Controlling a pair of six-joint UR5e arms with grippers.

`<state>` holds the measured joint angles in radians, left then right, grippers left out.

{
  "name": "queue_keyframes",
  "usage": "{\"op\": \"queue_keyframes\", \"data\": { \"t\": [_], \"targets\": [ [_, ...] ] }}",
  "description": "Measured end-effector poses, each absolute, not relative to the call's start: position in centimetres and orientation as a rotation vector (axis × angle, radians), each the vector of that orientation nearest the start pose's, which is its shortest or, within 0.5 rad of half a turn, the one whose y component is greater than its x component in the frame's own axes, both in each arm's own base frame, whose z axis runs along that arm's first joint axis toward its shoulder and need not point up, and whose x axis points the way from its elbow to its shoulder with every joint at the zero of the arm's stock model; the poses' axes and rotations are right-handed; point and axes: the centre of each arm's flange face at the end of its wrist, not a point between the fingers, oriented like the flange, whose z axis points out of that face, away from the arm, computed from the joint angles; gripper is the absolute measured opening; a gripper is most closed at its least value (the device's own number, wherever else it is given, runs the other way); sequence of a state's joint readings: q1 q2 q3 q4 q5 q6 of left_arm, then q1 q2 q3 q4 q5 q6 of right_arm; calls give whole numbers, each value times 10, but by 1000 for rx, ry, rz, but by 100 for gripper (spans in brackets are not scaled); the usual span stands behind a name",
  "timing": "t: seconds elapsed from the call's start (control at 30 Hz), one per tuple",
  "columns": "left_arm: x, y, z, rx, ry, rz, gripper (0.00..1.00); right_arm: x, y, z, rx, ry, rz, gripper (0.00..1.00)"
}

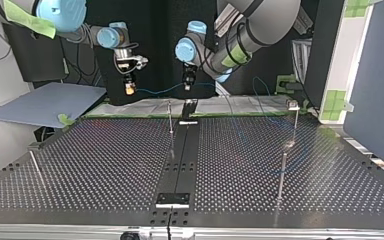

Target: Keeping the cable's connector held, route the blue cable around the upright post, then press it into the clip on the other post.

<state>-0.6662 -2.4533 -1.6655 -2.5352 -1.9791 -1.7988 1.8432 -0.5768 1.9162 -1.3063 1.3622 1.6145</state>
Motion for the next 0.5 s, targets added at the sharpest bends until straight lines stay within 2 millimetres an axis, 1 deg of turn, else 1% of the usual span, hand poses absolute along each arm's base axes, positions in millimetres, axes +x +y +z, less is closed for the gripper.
{"op": "queue_keyframes", "data": {
  "t": [0.23, 0.5],
  "targets": [
    [419, -444, -16, 125, 1865, -236, 0, 287, -487, -89, 1552, -1043, 1571, 0],
    [427, -444, -14, 110, 1832, -260, 0, 284, -496, -88, 1546, -1048, 1566, 0]
  ]
}}
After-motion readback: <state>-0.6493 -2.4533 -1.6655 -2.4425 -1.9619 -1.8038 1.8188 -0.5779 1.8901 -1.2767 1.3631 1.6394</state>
